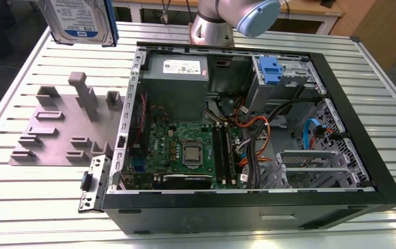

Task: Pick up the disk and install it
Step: 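Pick up the disk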

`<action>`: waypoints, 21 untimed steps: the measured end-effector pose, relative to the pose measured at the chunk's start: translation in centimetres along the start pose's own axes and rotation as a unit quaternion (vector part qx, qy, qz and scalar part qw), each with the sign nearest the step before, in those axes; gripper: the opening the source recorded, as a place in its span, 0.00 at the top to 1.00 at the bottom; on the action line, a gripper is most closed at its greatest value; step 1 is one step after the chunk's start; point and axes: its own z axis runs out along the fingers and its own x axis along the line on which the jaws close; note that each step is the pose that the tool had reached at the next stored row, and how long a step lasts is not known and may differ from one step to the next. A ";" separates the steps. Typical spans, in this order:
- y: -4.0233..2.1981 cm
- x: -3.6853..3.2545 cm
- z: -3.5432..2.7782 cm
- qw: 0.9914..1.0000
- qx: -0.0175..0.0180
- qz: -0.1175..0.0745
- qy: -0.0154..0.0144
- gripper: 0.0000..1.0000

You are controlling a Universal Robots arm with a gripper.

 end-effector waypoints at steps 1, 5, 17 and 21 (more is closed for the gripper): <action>0.00 0.00 0.00 1.000 0.000 0.000 0.000 0.64; -0.11 0.00 0.00 1.000 0.000 0.000 0.000 0.64; -0.70 0.27 -0.01 1.000 0.000 0.000 0.000 0.64; -0.75 1.11 -0.02 1.000 0.000 0.000 0.000 0.64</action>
